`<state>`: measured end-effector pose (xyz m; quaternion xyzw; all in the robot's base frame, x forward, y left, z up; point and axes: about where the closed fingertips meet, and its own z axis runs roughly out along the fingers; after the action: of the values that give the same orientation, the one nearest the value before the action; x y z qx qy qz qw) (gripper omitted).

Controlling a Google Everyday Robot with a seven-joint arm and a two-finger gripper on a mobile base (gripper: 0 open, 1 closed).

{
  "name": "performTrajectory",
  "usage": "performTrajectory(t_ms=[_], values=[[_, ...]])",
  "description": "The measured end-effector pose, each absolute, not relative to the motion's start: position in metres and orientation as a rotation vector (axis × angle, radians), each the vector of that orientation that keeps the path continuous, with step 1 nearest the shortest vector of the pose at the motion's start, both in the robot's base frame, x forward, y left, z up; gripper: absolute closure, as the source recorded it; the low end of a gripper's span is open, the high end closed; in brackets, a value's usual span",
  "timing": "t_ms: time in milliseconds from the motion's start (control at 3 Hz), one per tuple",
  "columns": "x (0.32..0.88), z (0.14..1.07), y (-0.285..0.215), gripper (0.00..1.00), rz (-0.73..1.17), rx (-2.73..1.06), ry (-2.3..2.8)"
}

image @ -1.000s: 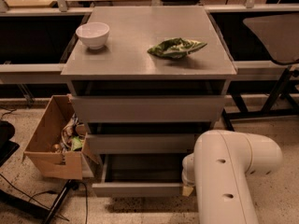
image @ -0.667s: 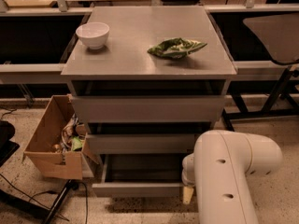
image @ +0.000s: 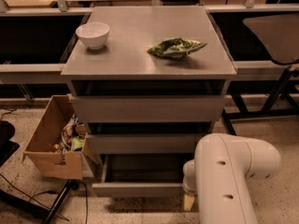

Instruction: Open bottom drawer

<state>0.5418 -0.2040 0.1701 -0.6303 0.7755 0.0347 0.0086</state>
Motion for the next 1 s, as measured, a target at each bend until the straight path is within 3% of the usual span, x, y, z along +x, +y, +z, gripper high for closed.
performTrajectory(t_ms=[333,667,1000], values=[[0.500,0.164,-0.204,0.42,0.222,-1.970,2.491],[0.503,0.194,-0.206,0.65,0.170,-1.961,2.498],[0.485,0.256,-0.246,0.89,0.049,-1.830,2.578]])
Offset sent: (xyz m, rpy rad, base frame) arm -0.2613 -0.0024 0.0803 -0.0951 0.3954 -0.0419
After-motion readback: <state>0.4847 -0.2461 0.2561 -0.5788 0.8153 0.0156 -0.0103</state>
